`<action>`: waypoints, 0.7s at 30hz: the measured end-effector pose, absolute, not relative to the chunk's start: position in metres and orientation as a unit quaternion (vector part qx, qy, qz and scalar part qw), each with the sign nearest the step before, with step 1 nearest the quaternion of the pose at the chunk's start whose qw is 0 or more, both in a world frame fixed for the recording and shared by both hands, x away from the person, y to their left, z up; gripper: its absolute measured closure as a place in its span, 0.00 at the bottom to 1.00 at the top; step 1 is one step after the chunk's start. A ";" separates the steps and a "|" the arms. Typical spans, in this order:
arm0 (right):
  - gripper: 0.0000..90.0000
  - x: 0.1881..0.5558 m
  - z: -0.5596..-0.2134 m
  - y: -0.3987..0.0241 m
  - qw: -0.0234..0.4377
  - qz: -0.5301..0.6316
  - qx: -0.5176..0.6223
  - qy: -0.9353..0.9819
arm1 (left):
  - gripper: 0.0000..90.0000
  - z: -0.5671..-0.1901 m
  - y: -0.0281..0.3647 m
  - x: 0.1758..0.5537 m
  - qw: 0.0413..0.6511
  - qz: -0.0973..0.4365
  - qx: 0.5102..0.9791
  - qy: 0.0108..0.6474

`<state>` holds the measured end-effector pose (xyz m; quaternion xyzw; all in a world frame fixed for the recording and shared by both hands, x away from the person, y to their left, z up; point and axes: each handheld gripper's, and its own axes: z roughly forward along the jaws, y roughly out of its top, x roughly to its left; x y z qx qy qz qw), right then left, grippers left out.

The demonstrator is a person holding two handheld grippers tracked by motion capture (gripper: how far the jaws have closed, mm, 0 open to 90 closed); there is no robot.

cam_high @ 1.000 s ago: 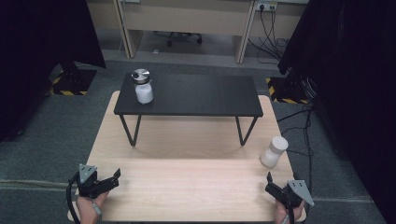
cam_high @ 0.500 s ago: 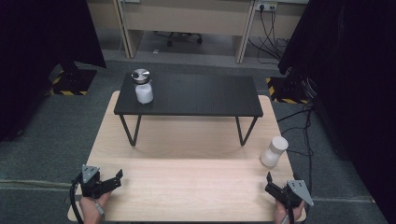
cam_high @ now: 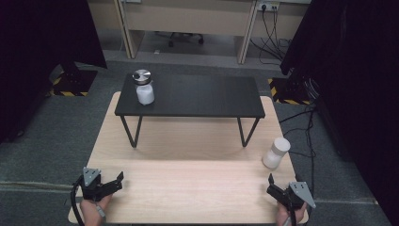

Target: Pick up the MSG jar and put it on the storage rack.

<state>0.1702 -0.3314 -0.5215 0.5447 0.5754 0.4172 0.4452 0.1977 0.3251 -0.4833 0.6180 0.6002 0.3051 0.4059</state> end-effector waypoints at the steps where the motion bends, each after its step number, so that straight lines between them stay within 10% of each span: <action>1: 0.00 0.170 -0.521 -0.332 0.445 0.416 0.544 0.577 | 0.00 -0.483 0.325 0.198 0.406 0.305 0.618 0.600; 21: 0.00 0.179 -0.513 -0.338 0.421 0.418 0.542 0.595 | 0.00 -0.485 0.328 0.197 0.412 0.304 0.619 0.596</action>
